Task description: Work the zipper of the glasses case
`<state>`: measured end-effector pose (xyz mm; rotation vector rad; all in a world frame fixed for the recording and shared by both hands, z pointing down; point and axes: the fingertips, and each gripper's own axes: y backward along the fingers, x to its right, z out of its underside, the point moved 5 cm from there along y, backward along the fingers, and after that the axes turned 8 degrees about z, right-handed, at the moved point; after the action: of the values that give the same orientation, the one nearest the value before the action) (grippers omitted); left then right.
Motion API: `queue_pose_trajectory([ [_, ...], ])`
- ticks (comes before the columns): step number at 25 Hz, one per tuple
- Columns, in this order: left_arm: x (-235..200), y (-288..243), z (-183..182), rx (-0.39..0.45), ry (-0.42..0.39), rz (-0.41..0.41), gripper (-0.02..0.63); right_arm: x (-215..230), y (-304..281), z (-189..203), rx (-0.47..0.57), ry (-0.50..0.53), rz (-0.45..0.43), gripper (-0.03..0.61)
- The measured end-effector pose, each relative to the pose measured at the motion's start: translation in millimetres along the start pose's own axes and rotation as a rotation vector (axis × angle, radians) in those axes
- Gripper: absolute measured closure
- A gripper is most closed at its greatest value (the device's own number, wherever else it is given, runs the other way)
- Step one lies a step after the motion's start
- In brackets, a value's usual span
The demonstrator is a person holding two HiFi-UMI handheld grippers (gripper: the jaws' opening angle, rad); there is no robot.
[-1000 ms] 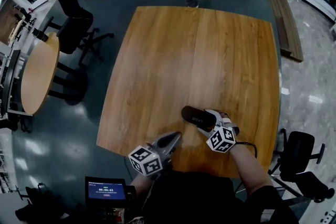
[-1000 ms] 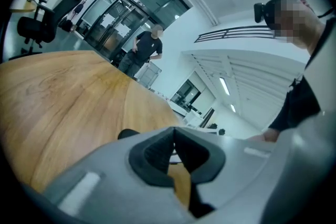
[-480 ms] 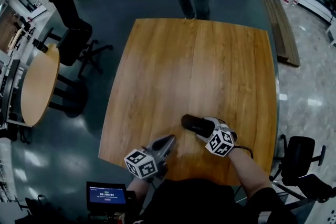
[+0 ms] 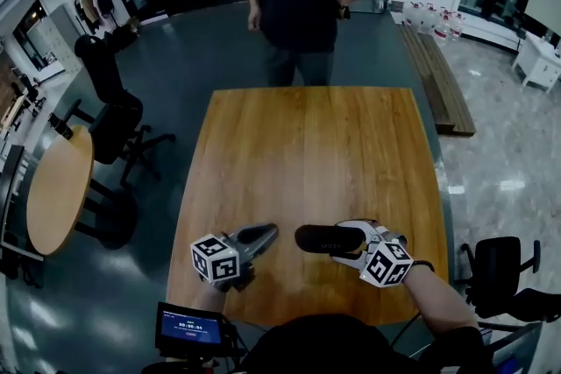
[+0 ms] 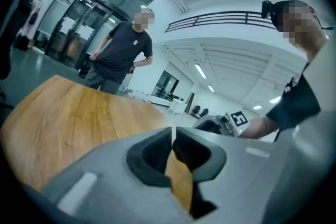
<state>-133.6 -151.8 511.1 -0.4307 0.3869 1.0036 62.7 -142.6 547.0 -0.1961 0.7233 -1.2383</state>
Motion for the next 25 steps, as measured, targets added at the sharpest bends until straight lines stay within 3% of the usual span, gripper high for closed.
queue_pose_trajectory([
  [2,2,-7,-12,-0.088,-0.066,0.065,0.553,-5,12,-15,-0.039,0.191,-0.041,0.273],
  [5,16,-24,-16,-0.26,-0.153,0.173,0.548,-11,22,-36,-0.091,0.415,-0.114,0.275],
  [8,43,-46,-8,-0.412,-0.183,0.335,0.478,-15,22,-51,-0.142,0.589,-0.169,0.276],
  [11,60,-58,-1,-0.49,-0.234,0.399,0.477,-20,18,-60,-0.196,0.723,-0.212,0.276],
  [14,71,-56,7,-0.526,-0.22,0.482,0.46,-29,18,-61,-0.222,0.779,-0.252,0.279],
  [17,81,-48,10,-0.583,-0.177,0.585,0.388,-32,18,-66,-0.233,0.824,-0.277,0.279],
  [24,87,-48,13,-0.621,-0.223,0.537,0.364,-50,22,-81,-0.207,0.864,-0.308,0.282],
  [25,87,-47,14,-0.626,-0.224,0.542,0.329,-54,23,-84,-0.198,0.87,-0.313,0.281],
])
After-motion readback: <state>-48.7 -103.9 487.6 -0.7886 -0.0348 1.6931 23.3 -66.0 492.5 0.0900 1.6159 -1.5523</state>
